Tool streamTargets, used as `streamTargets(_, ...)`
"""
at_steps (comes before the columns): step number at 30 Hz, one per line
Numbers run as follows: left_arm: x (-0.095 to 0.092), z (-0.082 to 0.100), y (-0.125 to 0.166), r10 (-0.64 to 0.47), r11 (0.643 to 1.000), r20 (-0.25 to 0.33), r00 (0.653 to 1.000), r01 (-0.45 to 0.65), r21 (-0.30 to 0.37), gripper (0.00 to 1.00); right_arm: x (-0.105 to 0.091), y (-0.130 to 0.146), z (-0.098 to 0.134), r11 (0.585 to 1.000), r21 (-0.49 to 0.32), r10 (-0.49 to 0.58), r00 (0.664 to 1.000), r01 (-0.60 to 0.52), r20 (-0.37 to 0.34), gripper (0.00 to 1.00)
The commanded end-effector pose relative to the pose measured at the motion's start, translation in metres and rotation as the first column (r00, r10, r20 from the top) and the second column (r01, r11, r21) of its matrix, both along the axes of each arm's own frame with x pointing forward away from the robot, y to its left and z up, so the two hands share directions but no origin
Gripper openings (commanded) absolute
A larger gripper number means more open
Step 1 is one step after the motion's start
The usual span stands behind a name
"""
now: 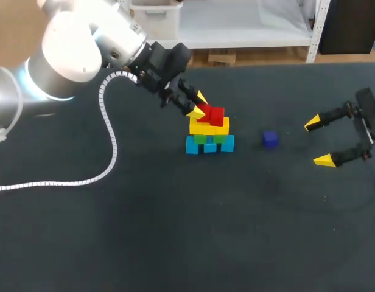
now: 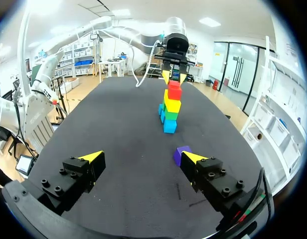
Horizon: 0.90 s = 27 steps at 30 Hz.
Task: Place the blue cubes, place green cubes on the blue cubes, place the yellow cubes on the green cubes, then place the red cubes on the yellow cubes, and place purple cube on the red cubes.
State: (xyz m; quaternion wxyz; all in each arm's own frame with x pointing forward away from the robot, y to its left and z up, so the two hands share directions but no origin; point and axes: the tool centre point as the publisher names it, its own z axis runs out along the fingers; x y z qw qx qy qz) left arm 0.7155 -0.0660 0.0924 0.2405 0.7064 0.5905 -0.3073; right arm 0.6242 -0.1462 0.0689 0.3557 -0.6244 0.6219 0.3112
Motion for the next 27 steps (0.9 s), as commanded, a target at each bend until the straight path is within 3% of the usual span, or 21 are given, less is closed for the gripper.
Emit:
streamTargets(1,-0.0040,-0.0014,0.0007,0.009,1.000,0.003,1.000,-0.009,-0.001,0.00,0.0006,0.0003,-0.0006,1.000,0.001,0.000,1.000,0.000,0.001,1.00)
streamTargets(27,-0.0040,-0.0050,0.0008,0.007,1.000,0.004,1.000,-0.007,-0.001,0.00,0.0006,0.0003,-0.0006,1.000,0.001,0.000,1.000,0.000,0.001,1.00)
